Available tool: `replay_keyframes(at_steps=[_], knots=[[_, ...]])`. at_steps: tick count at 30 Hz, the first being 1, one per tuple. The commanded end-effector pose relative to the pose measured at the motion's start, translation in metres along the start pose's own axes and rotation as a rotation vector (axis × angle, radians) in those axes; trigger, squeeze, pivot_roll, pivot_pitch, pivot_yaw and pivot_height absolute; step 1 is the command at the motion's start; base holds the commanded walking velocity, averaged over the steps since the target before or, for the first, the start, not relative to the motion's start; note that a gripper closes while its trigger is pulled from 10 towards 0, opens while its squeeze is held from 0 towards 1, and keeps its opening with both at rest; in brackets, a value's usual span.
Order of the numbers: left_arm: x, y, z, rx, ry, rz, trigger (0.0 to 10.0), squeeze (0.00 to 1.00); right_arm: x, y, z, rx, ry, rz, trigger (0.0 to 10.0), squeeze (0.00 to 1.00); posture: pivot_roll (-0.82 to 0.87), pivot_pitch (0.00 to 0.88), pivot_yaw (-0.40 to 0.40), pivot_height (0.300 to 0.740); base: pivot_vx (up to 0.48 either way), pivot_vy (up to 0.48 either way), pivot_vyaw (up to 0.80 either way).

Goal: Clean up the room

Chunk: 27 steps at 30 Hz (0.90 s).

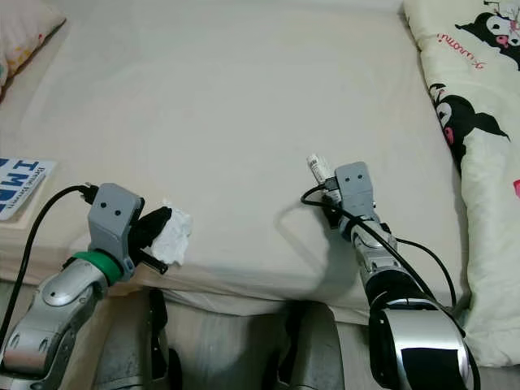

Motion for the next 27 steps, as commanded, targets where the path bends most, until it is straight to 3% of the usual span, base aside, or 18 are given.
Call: replay_keyframes(at_steps=[1, 13, 17, 18, 21, 22, 23, 24, 27], knots=[[-0.003, -0.007, 0.000, 0.029, -0.012, -0.012, 10.0, 0.00, -0.008, -0.012, -0.004, 0.030, -0.024, 0.024, 0.0, 0.00, 0.29, 0.296, 0.017, 0.525, 0.000, 0.000, 0.00], [-0.006, -0.008, 0.008, 0.042, 0.001, -0.009, 10.0, 0.00, 0.003, -0.013, -0.003, 0.027, 0.039, 0.202, 0.0, 0.00, 0.26, 0.261, -0.013, 0.525, 0.000, 0.000, 0.00], [-0.014, -0.001, 0.012, 0.003, -0.018, -0.004, 10.0, 0.00, 0.010, -0.008, -0.004, -0.023, 0.076, 0.243, 0.0, 0.00, 0.21, 0.227, -0.041, 0.525, 0.000, 0.000, 0.00], [-0.018, 0.002, 0.012, -0.010, -0.028, -0.019, 10.0, 0.00, 0.012, -0.005, -0.004, -0.046, 0.088, 0.247, 0.0, 0.00, 0.20, 0.217, -0.046, 0.525, 0.000, 0.000, 0.00], [-0.018, 0.003, 0.013, 0.002, -0.016, -0.250, 10.0, 0.00, 0.024, 0.018, -0.010, -0.221, 0.144, 0.299, 0.0, 0.00, 0.16, 0.175, -0.060, 0.525, 0.000, 0.000, 0.00], [-0.018, 0.003, 0.013, 0.002, -0.016, -0.250, 10.0, 0.00, 0.024, 0.018, -0.010, -0.221, 0.144, 0.299, 0.0, 0.00, 0.16, 0.175, -0.060, 0.525, 0.000, 0.000, 0.00], [-0.017, 0.003, 0.012, 0.005, -0.024, -0.287, 10.0, 0.00, 0.032, 0.027, -0.017, -0.302, 0.169, 0.322, 9.3, 0.00, 0.13, 0.145, -0.069, 0.525, 0.000, 0.000, 0.00], [-0.017, 0.002, 0.012, 0.007, -0.027, -0.288, 10.0, 0.00, 0.039, 0.032, -0.024, -0.353, 0.193, 0.336, 10.0, 0.00, 0.11, 0.129, -0.072, 0.525, 0.000, 0.000, 0.00], [-0.013, 0.002, 0.013, -0.005, -0.013, -0.241, 10.0, 0.00, 0.045, 0.033, -0.032, -0.385, 0.192, 0.367, 10.0, 0.00, 0.09, 0.118, -0.074, 0.525, 0.000, 0.000, 0.00]])
Point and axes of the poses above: a point about 5 cm out from each wrist's last joint towards the gripper, its own z axis pointing out of the wrist towards the gripper, its own y axis along the axis of the wrist's last joint, x = y × z, the point moved 6 cm from there along z, pointing out of the wrist towards the gripper, and after that the axes turned 8 degrees about z, right-handed, at the moved point
